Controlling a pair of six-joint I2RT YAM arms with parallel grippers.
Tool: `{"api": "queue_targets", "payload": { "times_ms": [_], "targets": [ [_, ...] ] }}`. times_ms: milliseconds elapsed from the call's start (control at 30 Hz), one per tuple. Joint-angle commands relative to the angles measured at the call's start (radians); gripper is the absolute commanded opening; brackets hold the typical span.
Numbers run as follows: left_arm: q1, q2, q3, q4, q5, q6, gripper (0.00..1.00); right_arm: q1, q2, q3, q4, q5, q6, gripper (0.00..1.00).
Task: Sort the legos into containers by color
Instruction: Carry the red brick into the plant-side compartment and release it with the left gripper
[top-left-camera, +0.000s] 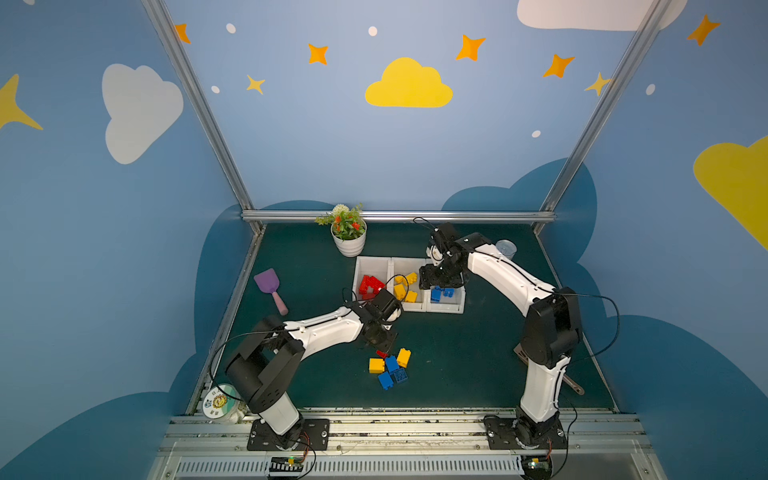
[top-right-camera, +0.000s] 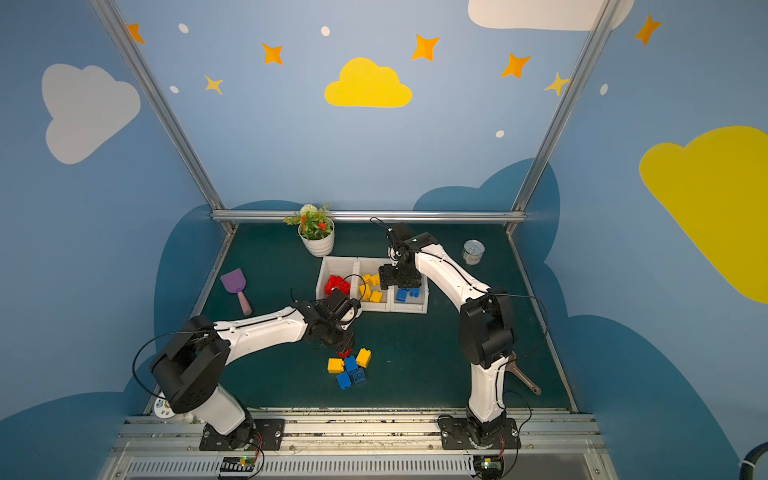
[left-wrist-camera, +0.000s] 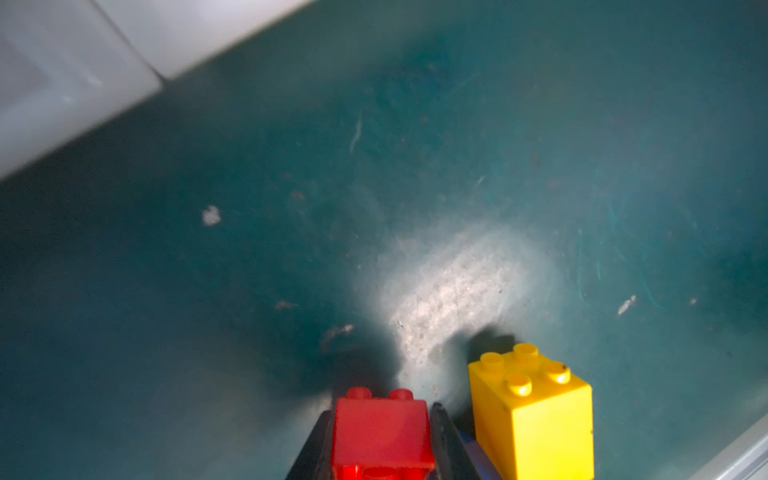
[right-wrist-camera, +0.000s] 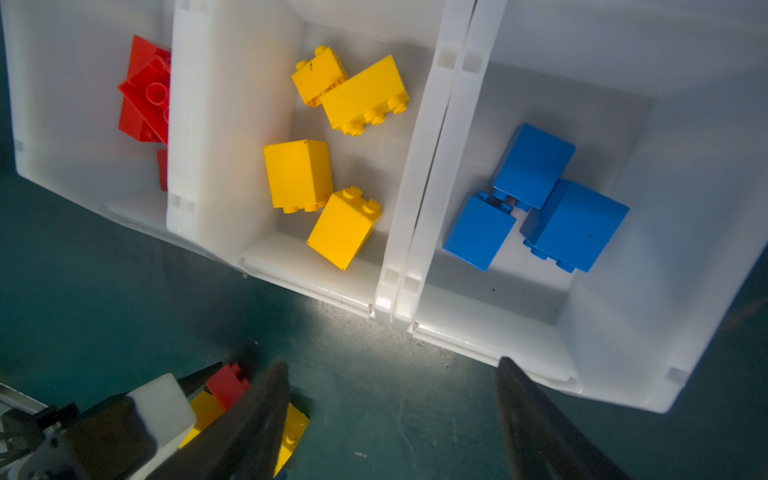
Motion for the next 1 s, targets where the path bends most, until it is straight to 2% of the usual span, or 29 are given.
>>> {"api": "queue_targets", "payload": {
  "times_ms": [0,233,400,700,767,967],
  "targets": [
    [0.037,-0.041,0.06,-0.027,-0.036,-0.003,0.32,-0.004,-0.044,-0.001,-0.009,-0.002,0.0,0.78],
    [0.184,-0.037,0.188,-0.001,-0.084,-0.008,0.32,-0.004,-0.051,0.0,-0.014,0.003,-0.002,0.78],
    [0.285,0.03,0.302,-0.01,-0.079,-0.021,0.35,-0.006,-0.054,0.0,-0.018,0.005,-0.002,0.78],
    [0.332,0.137,0.404,0.012,-0.058,-0.015,0.35,-0.007,-0.06,0.0,-0.021,0.006,-0.002,0.78],
    [0.333,0.148,0.41,0.015,-0.046,-0.014,0.39,-0.007,-0.061,-0.002,-0.024,0.006,-0.001,0.78],
    [0.333,0.147,0.404,0.02,-0.033,-0.016,0.6,-0.006,-0.069,-0.011,-0.021,0.008,0.0,0.8]
  ]
}}
